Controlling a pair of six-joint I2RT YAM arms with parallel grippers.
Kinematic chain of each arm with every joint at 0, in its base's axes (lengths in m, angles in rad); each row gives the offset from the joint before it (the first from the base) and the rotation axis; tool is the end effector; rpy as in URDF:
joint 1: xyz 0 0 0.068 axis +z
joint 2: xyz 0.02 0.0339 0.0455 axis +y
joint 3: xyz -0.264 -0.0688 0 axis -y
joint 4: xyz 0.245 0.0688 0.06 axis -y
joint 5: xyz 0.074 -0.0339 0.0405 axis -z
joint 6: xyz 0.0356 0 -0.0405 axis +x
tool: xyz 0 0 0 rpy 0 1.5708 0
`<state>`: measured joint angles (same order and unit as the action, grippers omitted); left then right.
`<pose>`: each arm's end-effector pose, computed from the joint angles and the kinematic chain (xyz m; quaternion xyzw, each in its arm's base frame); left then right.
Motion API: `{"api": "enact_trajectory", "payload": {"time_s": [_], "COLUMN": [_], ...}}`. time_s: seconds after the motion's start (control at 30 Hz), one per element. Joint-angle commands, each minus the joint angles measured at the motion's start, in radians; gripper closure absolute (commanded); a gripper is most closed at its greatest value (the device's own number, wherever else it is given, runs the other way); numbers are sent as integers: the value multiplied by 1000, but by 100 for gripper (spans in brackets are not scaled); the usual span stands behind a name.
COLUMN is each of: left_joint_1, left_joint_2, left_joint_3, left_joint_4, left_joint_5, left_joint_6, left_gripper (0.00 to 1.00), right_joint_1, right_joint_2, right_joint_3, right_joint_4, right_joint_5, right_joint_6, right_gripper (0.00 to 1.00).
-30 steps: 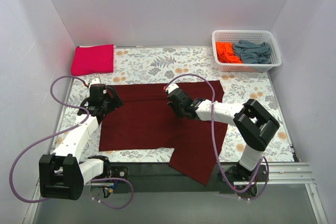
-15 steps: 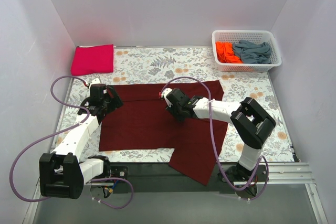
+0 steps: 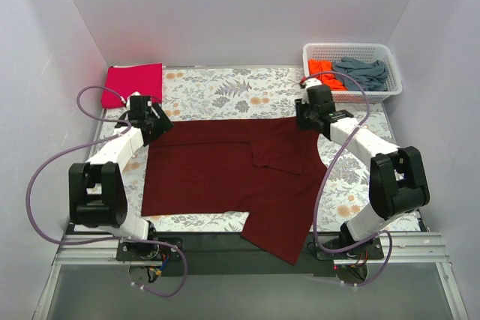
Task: Fold and stack the t-shirts
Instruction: Fold the tshirt
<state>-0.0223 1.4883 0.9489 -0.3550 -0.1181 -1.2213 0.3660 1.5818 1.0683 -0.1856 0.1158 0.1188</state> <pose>0.3077 -0.0027 0.2170 -0.5475 0.7664 -0.1477 0.3016 0.3278 0.1212 0.2390 -0.0873 0.9011 0.0502 0.4217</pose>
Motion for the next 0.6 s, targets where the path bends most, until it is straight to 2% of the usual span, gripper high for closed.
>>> {"api": "enact_trajectory", "payload": {"time_s": [0.0,0.27,0.57], "left_joint_1": [21,56,58], "left_joint_2": [75,279,420], "left_joint_3": [74,197,235], "left_joint_4": [27,30,21], "left_joint_5": [29,26,38], "left_joint_6": [-23,-29,-40], "left_gripper": [31,38,39], "right_joint_1": [-77,-214,-331], "right_joint_2": [12,184,340], "right_joint_3": [-19,5,15], "right_joint_4": [112,296,316], "right_joint_5": [-102,-229,-281], "right_joint_6": [94,211,269], "right_gripper": [61,66,67]}}
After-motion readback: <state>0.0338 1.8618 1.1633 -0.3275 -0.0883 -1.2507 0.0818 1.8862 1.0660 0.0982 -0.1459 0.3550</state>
